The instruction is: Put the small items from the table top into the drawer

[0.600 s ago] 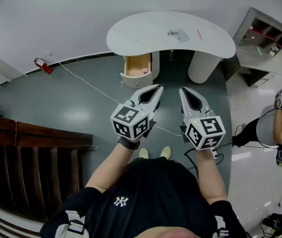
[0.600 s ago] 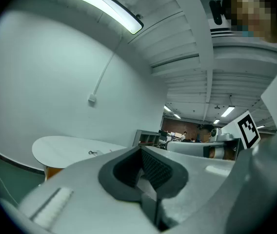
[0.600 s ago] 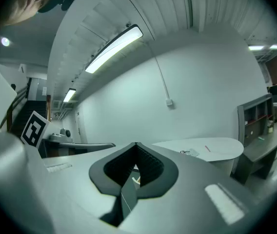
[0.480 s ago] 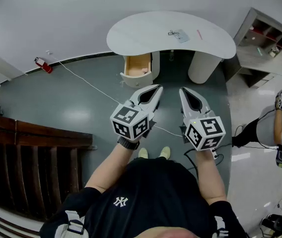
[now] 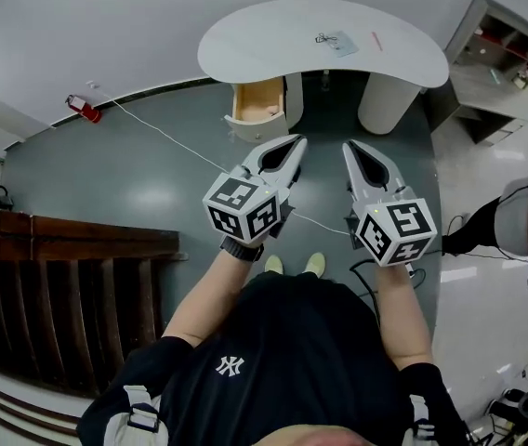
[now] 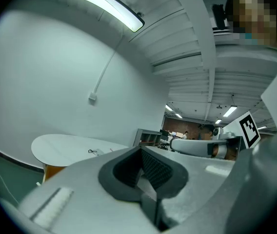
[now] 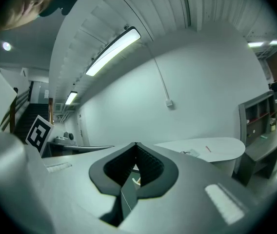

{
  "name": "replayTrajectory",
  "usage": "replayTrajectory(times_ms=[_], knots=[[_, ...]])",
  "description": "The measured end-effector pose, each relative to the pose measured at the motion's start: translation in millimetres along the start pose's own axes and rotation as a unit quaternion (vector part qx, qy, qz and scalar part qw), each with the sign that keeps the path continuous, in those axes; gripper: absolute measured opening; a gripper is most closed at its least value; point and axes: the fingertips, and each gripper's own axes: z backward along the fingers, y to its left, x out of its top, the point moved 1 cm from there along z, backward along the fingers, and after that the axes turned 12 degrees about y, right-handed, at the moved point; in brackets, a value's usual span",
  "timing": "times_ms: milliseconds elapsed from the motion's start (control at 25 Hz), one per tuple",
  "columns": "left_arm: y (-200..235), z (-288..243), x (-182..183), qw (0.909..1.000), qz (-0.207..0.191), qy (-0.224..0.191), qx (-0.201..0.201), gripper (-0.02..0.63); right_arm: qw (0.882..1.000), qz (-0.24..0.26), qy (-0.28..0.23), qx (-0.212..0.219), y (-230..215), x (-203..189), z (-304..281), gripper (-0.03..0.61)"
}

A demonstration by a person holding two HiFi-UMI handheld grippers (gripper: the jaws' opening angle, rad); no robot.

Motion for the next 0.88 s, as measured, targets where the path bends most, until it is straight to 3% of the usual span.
replayTrajectory(times_ms=[440, 880], knots=[[-2, -26, 1, 0.9999, 0.002, 0.009, 0.007, 0.0, 0.999, -0.044, -0.012, -0.001, -40, -7, 13, 0.023], [39, -69, 19, 0.9998, -0.008, 0.01, -0.017, 0.0, 0.998, -0.056, -0.007, -0.022, -72, 5, -33, 0.023]])
